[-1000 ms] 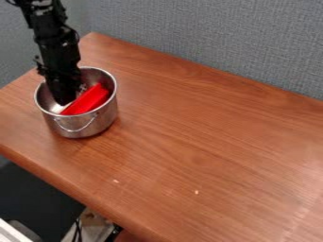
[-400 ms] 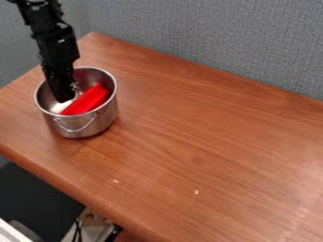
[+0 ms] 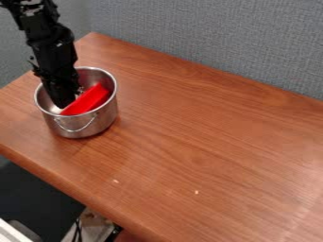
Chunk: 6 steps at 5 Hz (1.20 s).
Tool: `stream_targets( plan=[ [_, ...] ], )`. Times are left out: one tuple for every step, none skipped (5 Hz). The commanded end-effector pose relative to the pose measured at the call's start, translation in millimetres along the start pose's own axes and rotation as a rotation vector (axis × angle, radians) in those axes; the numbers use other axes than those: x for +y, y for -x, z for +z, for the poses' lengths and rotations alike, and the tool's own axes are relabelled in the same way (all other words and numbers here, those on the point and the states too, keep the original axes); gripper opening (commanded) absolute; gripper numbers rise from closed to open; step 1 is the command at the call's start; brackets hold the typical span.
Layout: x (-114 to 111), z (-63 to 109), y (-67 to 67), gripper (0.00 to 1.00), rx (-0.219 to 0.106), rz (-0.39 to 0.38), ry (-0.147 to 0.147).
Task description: Move the red object from the metal pot to the table
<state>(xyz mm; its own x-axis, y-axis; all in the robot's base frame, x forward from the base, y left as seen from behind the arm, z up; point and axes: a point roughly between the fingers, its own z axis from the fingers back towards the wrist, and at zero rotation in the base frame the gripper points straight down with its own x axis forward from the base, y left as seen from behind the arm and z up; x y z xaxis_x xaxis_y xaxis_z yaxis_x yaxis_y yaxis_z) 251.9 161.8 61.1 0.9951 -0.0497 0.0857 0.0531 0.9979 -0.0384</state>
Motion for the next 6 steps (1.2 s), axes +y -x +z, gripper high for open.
stream_targets(
  plan=[
    [4, 25.4, -3.9, 0.0, -0.083, 0.125, -0.031],
    [1, 41.5, -7.3, 0.0, -0.127, 0.224, -0.033],
    [-6, 65.8, -13.6, 0.0, -0.188, 0.32, -0.027],
    [-23, 92.6, -14.6, 0.0, -0.238, 0.268, 0.0],
    [-40, 115.1, -13.0, 1.0, -0.28, 0.209, 0.018],
    [-61, 104.0, -14.1, 1.0, -0.238, 0.114, 0.034]
  ],
)
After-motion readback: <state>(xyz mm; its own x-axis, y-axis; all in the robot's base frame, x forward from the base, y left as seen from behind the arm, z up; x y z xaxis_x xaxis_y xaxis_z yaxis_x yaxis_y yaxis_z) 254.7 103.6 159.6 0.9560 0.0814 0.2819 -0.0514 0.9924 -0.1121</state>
